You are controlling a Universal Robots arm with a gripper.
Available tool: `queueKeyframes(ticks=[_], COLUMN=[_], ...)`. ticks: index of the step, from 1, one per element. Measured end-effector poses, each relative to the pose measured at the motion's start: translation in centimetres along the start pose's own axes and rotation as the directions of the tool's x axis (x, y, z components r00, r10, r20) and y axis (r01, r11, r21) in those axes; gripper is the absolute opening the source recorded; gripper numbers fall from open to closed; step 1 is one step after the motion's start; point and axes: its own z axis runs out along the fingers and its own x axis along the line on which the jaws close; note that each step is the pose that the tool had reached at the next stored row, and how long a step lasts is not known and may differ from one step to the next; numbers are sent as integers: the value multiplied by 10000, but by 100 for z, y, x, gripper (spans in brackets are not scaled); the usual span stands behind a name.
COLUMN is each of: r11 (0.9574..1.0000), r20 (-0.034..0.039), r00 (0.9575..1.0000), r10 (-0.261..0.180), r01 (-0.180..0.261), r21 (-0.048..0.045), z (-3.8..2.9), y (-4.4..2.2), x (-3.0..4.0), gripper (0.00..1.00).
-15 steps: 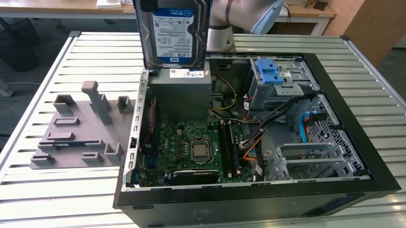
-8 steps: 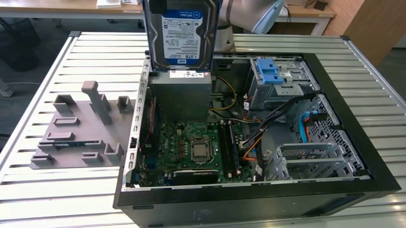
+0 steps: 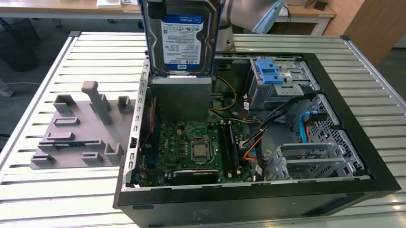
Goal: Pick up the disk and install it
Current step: 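Pick up the disk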
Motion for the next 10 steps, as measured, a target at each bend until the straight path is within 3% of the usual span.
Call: queueKeyframes(ticks=[10], r11=[10000], r20=[-1], r00=[10000], r10=[-1], r01=[1], r21=[-1], z=[-7], y=[-40], x=[169], gripper=[37])
